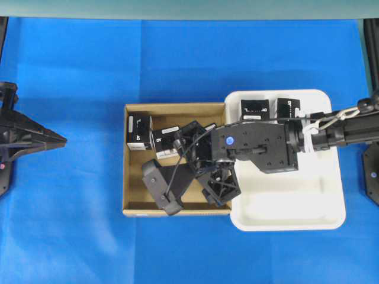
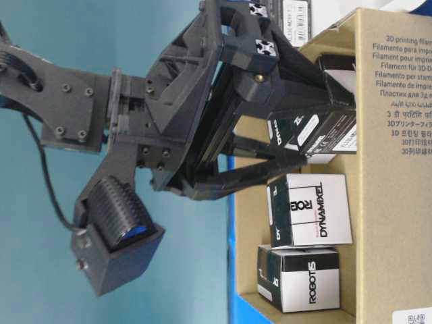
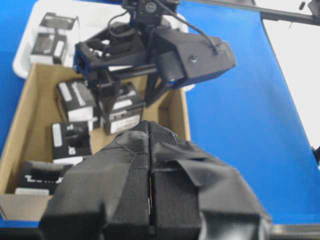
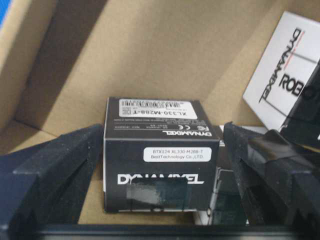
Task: Pick a box that is randomly placed inside the cardboard box.
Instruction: 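Close the right gripper around the DYNAMIXEL box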
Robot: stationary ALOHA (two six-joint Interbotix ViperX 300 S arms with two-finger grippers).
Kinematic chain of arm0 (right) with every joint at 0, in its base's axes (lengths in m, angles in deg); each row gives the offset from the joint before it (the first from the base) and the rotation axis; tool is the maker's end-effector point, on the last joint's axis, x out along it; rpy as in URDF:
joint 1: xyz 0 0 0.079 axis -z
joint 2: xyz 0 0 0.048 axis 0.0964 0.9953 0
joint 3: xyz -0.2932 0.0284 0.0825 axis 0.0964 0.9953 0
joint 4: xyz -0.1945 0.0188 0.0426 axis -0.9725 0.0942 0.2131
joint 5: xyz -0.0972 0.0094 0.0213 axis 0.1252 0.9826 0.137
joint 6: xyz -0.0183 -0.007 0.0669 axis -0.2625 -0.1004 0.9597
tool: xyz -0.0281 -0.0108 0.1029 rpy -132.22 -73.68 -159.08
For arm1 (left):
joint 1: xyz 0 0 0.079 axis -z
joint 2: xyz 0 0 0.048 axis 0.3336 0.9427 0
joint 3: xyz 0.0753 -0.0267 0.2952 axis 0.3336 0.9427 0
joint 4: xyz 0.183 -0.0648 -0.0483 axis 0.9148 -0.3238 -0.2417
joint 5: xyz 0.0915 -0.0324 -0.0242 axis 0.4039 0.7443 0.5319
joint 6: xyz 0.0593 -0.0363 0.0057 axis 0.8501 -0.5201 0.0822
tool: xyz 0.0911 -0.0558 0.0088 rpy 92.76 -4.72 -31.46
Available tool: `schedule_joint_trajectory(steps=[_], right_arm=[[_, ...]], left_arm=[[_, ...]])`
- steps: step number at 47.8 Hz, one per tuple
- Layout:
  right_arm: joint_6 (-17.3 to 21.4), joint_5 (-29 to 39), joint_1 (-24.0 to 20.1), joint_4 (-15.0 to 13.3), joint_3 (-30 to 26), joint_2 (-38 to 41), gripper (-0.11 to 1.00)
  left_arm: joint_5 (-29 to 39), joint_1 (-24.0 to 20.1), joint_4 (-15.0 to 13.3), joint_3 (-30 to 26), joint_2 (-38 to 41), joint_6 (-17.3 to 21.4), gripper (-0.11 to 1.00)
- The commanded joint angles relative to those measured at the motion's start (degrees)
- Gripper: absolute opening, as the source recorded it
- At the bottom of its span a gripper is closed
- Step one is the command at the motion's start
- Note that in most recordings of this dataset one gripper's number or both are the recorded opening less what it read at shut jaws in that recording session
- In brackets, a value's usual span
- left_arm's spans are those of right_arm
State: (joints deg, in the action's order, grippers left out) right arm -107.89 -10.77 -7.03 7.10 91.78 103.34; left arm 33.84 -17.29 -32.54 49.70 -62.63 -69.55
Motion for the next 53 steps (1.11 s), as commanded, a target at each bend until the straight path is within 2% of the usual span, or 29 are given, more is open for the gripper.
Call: schedule_joint_trajectory(steps=[1,14,31,34,37,41,50,53], right_arm=[[-0.09,-0.26,0.18,-0.09,0.62,0.35,1.00],[0.62,-3.87,0.18,-0.09,4.83,0.18,1.00],[1.32,-4.66,0.00,0.00,5.01,0.09,1.00],[1.85,-4.13,-0.26,-0.09,4.75,0.18,0.97],[2.29,-3.69,-0.53,0.00,4.31,0.09,0.89],[3.96,-3.60,-0.88,0.00,3.52,-0.18,0.78],[9.67,-3.16,-0.79,0.18,0.88,-1.76,0.78],[10.28,-2.11,-0.70,0.18,0.18,-2.55,0.78]], left_arm=[[0.00,0.00,0.18,-1.58,0.44,0.00,-0.07],[1.05,0.00,0.18,-1.23,0.18,0.00,-0.07],[1.05,0.00,0.18,-1.05,0.09,-0.09,-0.07],[1.05,0.00,0.18,-1.05,0.09,-0.09,-0.07],[1.05,0.00,0.18,-1.05,0.09,-0.09,-0.07],[1.05,0.00,0.18,-1.05,-0.09,-0.09,-0.07],[1.05,0.00,0.18,-1.23,-0.62,-0.09,-0.07],[1.05,0.00,0.18,-1.14,-0.79,-0.09,-0.07]])
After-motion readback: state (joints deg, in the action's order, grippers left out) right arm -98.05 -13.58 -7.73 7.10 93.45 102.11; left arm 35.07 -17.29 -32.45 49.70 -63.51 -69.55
